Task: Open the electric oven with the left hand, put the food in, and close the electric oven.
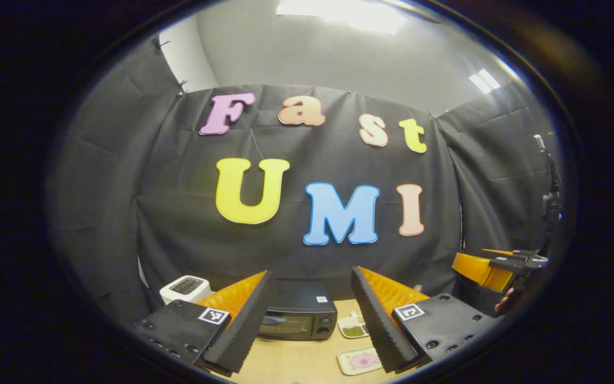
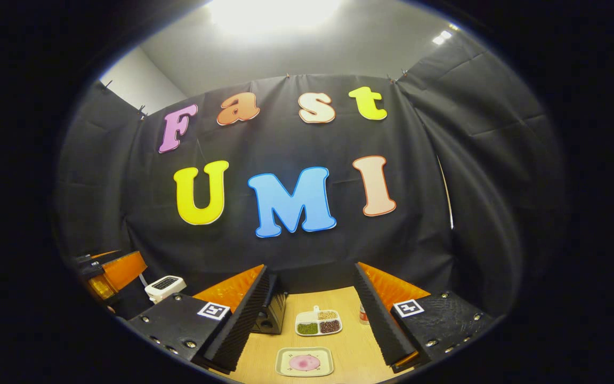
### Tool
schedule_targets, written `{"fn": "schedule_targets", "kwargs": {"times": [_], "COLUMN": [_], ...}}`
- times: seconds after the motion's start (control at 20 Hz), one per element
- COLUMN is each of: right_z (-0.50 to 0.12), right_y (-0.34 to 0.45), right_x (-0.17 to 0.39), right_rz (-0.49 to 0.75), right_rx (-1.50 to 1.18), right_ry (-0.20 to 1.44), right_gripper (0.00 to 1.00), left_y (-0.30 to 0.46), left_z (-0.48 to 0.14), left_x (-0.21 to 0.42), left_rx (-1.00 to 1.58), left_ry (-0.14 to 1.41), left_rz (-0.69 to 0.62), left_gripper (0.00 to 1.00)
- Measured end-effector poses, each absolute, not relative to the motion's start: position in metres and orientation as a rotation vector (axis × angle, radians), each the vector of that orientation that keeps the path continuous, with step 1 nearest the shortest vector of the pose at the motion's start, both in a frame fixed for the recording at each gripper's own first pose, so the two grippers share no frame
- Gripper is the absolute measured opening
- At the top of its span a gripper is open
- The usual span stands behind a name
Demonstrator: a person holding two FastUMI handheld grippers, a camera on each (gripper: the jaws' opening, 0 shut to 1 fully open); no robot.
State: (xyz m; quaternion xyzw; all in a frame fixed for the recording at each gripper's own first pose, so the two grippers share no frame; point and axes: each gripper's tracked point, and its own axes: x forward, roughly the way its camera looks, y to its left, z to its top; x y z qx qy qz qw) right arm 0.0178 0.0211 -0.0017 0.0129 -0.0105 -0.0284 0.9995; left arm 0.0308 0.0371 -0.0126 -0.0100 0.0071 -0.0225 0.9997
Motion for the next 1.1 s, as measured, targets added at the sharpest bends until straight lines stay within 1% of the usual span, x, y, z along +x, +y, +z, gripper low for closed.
{"fn": "schedule_targets", "kwargs": {"times": [0.05, 0.1, 0.2, 0.35, 0.5, 0.65, 0.8, 0.85, 0.9, 1.0, 1.05, 1.1], "right_z": [-0.003, -0.003, -0.004, -0.005, -0.010, -0.013, -0.017, -0.020, -0.023, -0.028, -0.030, -0.031], "right_y": [0.024, 0.027, 0.033, 0.037, 0.037, 0.032, 0.024, 0.022, 0.019, 0.015, 0.013, 0.012], "right_x": [0.020, 0.022, 0.023, 0.025, 0.027, 0.027, 0.028, 0.028, 0.028, 0.029, 0.030, 0.030], "right_rz": [-0.063, -0.069, -0.072, -0.082, -0.092, -0.109, -0.135, -0.143, -0.155, -0.175, -0.183, -0.190], "right_rx": [0.024, 0.022, 0.026, 0.009, 0.000, -0.027, -0.036, -0.036, -0.039, -0.042, -0.044, -0.048], "right_ry": [-0.024, -0.022, -0.022, -0.023, -0.011, -0.002, 0.010, 0.018, 0.028, 0.046, 0.053, 0.061], "right_gripper": [0.96, 0.96, 0.96, 0.96, 0.96, 0.96, 0.96, 0.96, 0.96, 0.96, 0.96, 0.96], "left_y": [0.041, 0.046, 0.055, 0.069, 0.076, 0.089, 0.106, 0.110, 0.115, 0.123, 0.127, 0.129], "left_z": [-0.013, -0.019, -0.029, -0.051, -0.086, -0.119, -0.163, -0.177, -0.191, -0.216, -0.227, -0.240], "left_x": [0.034, 0.038, 0.047, 0.069, 0.096, 0.124, 0.159, 0.168, 0.177, 0.194, 0.202, 0.210], "left_rx": [-0.020, -0.022, -0.029, -0.046, -0.077, -0.087, -0.067, -0.069, -0.069, -0.062, -0.050, -0.043], "left_ry": [0.015, 0.028, 0.057, 0.111, 0.209, 0.289, 0.369, 0.394, 0.415, 0.456, 0.473, 0.490], "left_rz": [-0.050, -0.053, -0.051, -0.052, -0.081, -0.081, -0.072, -0.068, -0.060, -0.052, -0.047, -0.049], "left_gripper": [0.97, 0.97, 1.00, 1.00, 0.96, 0.92, 1.00, 0.97, 0.97, 1.00, 0.97, 1.00]}}
